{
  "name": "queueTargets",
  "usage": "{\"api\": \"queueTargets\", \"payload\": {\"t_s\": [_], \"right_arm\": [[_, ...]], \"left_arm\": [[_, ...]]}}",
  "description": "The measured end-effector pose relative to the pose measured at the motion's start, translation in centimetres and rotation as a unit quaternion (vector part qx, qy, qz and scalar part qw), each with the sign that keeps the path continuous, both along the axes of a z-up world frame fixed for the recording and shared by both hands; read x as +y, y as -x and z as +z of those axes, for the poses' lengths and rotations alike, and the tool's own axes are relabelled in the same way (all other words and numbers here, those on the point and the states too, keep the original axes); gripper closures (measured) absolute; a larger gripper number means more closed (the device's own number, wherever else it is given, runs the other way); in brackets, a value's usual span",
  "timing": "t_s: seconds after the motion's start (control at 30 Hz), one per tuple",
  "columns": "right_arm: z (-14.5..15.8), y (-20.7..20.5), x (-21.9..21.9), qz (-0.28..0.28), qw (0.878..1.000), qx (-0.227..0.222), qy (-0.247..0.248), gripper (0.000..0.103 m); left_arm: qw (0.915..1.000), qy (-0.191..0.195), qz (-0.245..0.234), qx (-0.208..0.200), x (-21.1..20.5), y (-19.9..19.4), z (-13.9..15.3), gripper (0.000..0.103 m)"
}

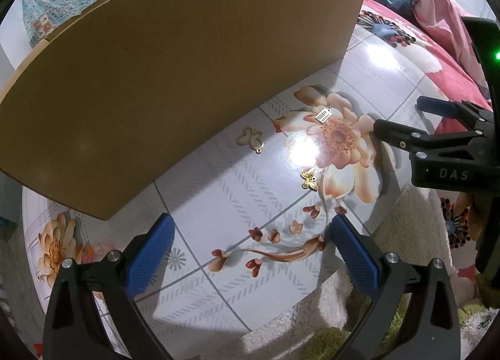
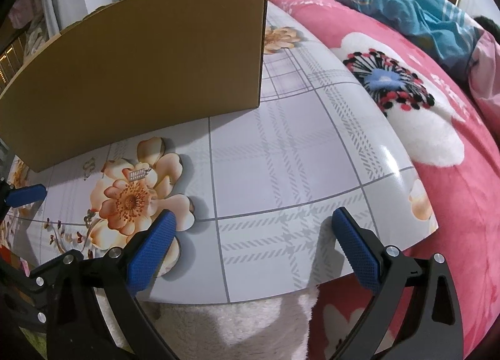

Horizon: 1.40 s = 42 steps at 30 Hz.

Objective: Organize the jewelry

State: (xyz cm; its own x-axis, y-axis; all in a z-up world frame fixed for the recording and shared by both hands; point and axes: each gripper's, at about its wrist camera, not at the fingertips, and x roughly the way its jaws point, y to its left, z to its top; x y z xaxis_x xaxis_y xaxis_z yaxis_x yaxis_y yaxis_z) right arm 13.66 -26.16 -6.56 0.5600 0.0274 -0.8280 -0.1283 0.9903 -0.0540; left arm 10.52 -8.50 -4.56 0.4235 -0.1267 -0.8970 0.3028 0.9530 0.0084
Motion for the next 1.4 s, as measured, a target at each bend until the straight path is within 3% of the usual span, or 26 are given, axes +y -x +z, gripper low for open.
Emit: {"api": "queueTargets", "payload": {"t_s": [0.57, 0.83, 1.13, 1.4], "right_arm": [[-0.1, 0.2, -0.6, 0.02, 1.0, -0.006, -0.016, 0.008], [0.6, 0.3, -1.2, 0.046, 0.998, -0.004, -0.038, 0.008], [2.2, 0.8, -1.5, 0.089, 0.991, -0.01, -0.1, 0.017], [2.7, 0.0, 0.8, 0.135, 0.978, -0.011, -0.158, 0.038]], "left_arm": [[0.9998, 0.014, 0.003, -0.016, 0.3, 0.2, 0.1, 0.004], [0.9952, 0.09, -0.011, -0.038, 2.5, 0.7, 1.5, 0.005], [0.9881, 0.104, -0.076, -0.084, 1.6, 1.6, 3.6, 0.019], [0.9891, 0.076, -0.078, -0.099, 1.0, -0.1, 3.1, 0.041]]}}
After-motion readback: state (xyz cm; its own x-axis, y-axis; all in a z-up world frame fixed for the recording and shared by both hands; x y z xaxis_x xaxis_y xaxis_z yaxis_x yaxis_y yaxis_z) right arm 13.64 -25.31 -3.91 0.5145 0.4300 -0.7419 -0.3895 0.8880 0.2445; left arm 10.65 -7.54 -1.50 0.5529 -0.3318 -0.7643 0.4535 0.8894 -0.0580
